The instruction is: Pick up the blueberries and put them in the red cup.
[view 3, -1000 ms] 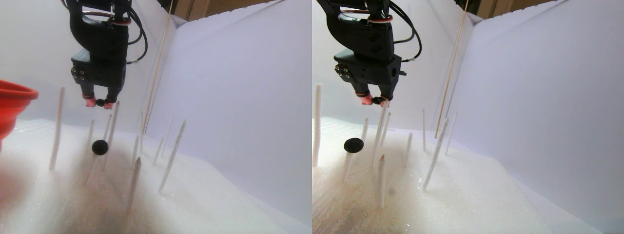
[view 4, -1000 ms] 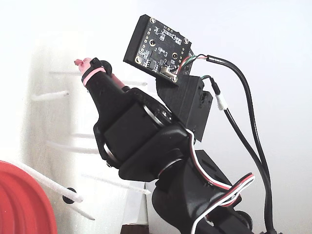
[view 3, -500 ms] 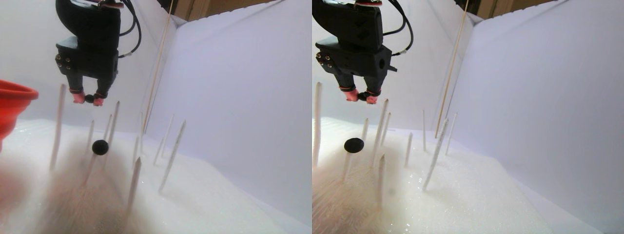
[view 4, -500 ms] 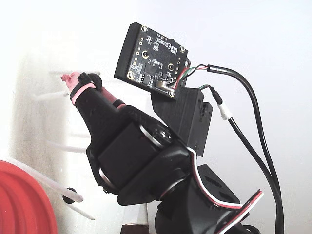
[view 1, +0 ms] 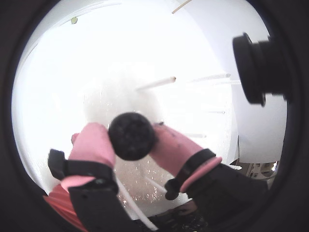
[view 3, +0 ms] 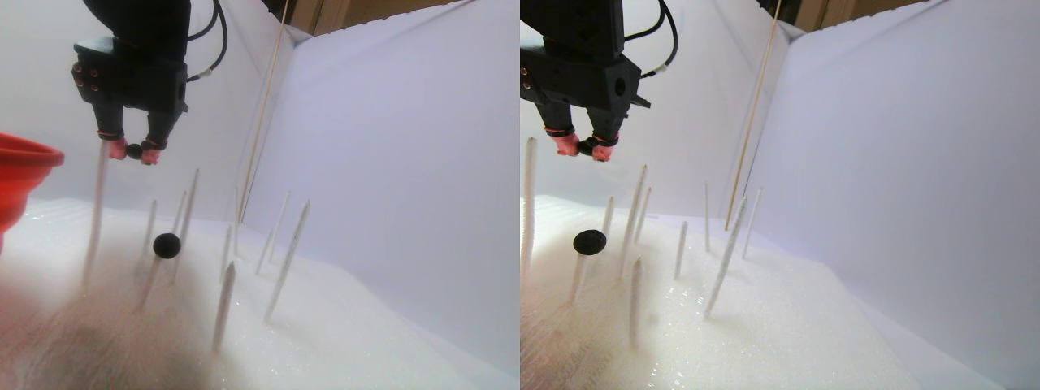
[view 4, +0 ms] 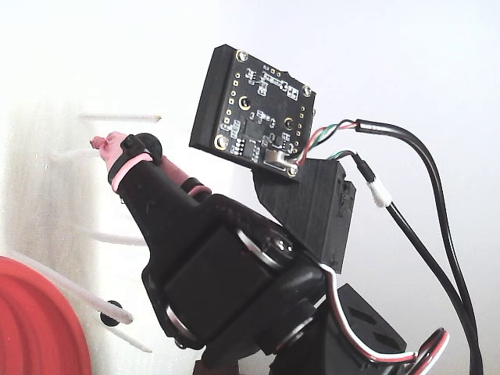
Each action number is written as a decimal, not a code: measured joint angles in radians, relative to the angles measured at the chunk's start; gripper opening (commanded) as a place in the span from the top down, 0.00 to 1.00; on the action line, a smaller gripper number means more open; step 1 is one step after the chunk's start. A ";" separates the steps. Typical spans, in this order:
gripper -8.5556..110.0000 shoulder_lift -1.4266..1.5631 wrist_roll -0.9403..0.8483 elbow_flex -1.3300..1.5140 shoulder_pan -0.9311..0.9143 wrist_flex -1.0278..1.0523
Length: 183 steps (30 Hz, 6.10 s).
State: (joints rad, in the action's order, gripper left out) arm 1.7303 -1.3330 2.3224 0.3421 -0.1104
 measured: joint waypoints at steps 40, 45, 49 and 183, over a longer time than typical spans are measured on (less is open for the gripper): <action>0.82 0.379 0.078 0.149 0.124 0.311; 0.82 0.419 0.100 0.152 0.137 0.351; 0.82 0.446 0.106 0.172 0.146 0.374; 0.80 1.006 -0.095 0.407 -0.290 0.902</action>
State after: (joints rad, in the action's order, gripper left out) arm 2.7366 -1.4281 2.7290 0.0522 0.7915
